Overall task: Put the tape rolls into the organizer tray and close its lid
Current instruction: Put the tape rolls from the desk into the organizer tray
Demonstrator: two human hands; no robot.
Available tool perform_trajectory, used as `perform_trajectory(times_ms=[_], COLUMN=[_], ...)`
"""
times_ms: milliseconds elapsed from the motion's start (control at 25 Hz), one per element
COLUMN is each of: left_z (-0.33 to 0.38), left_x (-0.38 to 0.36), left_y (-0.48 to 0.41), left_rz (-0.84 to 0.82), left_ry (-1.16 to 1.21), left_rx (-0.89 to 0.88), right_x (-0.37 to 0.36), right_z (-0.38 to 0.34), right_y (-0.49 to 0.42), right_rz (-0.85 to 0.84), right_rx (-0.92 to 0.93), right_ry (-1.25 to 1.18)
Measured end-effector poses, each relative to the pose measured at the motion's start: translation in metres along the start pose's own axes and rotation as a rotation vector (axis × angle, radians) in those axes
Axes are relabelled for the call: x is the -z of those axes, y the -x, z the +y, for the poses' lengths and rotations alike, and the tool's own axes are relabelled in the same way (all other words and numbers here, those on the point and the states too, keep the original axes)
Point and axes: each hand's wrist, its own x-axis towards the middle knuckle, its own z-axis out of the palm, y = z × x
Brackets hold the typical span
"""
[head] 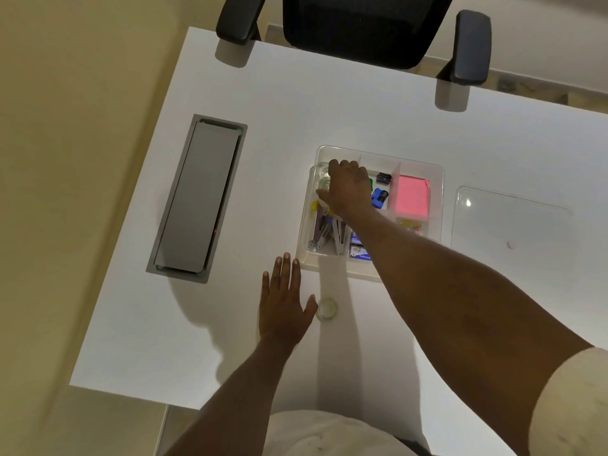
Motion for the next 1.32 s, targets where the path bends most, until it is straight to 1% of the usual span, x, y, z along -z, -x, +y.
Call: perform_trajectory(times_ms=[280,440,680,800,880,1000,1120,1200,1320], left_z=[-0.001,0.0,0.001,0.002,0.001,0.0,0.003,0.005,0.006], left_x=[0.0,0.001,0.008,0.014,0.018,0.025,0.031,0.036,0.04], left_y=[-0.001,0.0,0.0,0.002,0.003,0.004,0.005,0.005,0.006], left_rz=[-0.026,-0.034,-0.061,-0.081,-0.094,-0.122,-0.135,-0.146,-0.168], left_ry=[0.001,0.002,-0.013,-0.019,-0.028,-0.033,-0.031,-0.04,-0.046], left_rx=[0.006,0.007,0.003,-0.007,-0.019,-0.029,-0.032,-0.031,-0.035], right_x=[-0.004,-0.002,0.002,-0.001,-0.01,-0.025,-0.035,-0.04,-0.051], right_z=[-0.009,-0.009,-0.007,-0.005,-0.001,0.012,0.022,0.026,0.029], right_y=[-0.011,-0.01,0.01,0.043,0.074,0.12,0.163,0.189,0.228], right_rz=[-0.02,-0.024,0.062,0.14,0.172,0.185,0.199,0.167,0.022], right_rx=[-0.018,-0.014,0.01,0.056,0.131,0.25,0.267,0.29,0.327], right_ry=[0.092,0.097,0.027,-0.036,-0.057,-0.027,-0.024,-0.057,-0.094])
